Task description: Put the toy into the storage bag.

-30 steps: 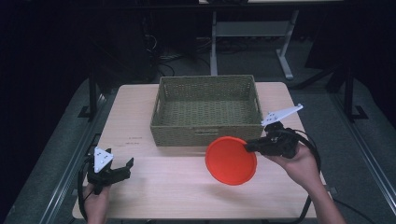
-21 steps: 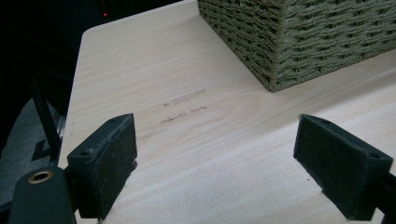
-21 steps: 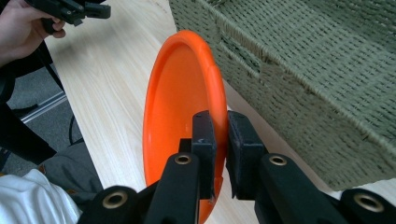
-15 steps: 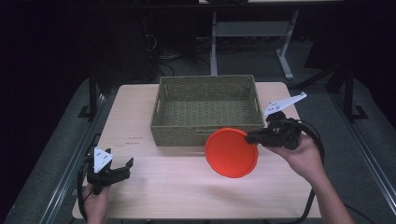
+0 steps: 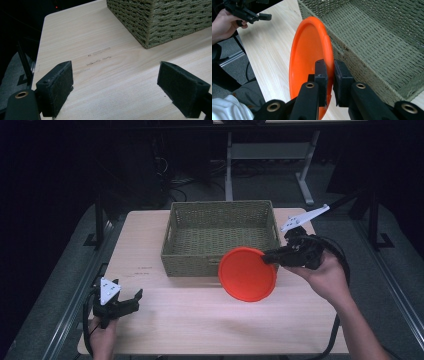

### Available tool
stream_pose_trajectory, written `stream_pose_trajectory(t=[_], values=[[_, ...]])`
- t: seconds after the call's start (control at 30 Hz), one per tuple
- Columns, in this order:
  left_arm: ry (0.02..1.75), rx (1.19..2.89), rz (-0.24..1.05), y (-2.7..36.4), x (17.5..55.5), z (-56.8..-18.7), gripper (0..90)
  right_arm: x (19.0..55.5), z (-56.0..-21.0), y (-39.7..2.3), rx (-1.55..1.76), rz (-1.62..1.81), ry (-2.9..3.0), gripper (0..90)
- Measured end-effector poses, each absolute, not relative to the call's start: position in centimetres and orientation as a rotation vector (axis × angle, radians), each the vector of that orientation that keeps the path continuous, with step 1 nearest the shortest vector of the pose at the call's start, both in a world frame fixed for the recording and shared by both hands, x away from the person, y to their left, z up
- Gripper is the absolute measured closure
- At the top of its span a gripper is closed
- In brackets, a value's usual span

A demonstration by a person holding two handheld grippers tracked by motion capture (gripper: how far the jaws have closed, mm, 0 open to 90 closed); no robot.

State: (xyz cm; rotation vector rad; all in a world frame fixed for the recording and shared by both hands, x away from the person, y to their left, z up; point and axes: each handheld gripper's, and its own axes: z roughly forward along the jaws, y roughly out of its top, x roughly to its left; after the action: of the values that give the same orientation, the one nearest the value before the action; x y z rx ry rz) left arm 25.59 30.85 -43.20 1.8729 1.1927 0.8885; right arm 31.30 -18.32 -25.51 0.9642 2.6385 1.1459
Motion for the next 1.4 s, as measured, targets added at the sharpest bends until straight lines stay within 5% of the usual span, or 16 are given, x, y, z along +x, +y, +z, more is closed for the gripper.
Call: stream_pose_trajectory(t=[1.4], values=[[1.179, 1.877, 0.890, 30.8, 25.5, -43.2, 12.8, 37.3, -20.8, -16.4, 1.029, 1.105, 2.562, 81.8]])
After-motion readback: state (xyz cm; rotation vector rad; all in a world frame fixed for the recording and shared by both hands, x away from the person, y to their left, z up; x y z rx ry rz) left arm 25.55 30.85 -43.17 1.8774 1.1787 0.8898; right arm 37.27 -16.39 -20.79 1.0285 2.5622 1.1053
